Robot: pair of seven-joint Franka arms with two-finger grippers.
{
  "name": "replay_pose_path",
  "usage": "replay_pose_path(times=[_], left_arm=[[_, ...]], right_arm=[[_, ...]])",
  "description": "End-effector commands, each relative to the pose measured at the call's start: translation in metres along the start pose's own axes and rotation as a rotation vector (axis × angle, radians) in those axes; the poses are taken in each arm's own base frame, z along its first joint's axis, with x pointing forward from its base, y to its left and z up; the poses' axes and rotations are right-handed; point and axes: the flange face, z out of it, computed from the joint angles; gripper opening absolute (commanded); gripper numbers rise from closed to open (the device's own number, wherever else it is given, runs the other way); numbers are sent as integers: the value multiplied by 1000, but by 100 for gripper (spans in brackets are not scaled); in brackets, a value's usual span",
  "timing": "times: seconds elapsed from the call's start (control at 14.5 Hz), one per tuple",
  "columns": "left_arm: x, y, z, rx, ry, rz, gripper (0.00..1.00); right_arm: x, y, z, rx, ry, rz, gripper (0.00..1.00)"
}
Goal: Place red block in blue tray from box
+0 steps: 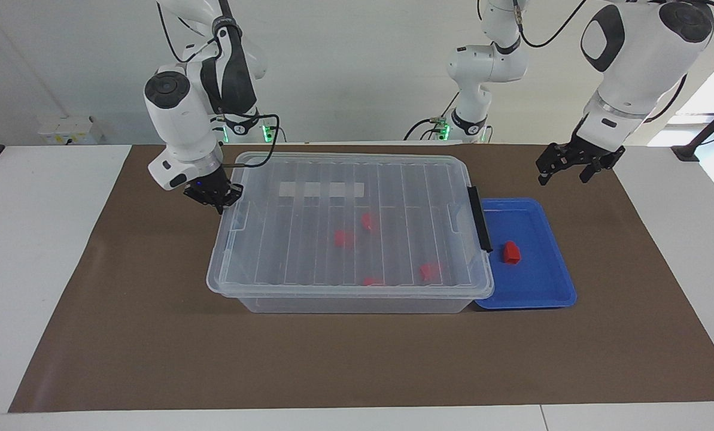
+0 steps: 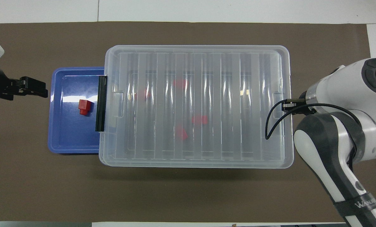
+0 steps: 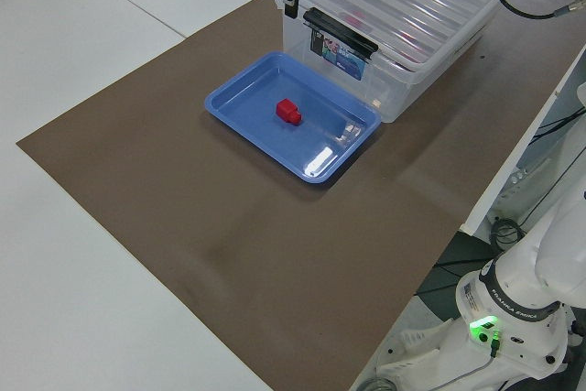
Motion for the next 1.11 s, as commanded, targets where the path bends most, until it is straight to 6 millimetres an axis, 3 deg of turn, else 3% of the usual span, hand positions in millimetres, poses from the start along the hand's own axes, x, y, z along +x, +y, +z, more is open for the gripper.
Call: replay_pose_path(times=[0.0,0.21,0.41,0.48,0.55,0.69,0.83,1.04], left_arm=[[-5,-3,-4,9,3,5,100],[-5,-3,-4,9,3,7,100],[-5,-3,-4,9,3,7,100],[-5,-3,-4,9,3,5,100],[-5,-3,-4,8,4,7,100],[-5,-3,-4,8,4,7,100],[-5,-3,-4,9,3,5,100],[-5,-3,-4,8,4,7,100]], right_arm=[[-4,0,14,1,-45,-20,8],[2,28,-6,2,-73,-48,9],[7,55,-43,4,-97,-59,13],[7,56,-59,3,-103,-57,20],[6,57,-77,0,-107,-55,41],[7,62,-105,-2,-107,-47,99],[6,75,-142,0,-87,-23,100],[5,100,-158,-2,-65,18,100]])
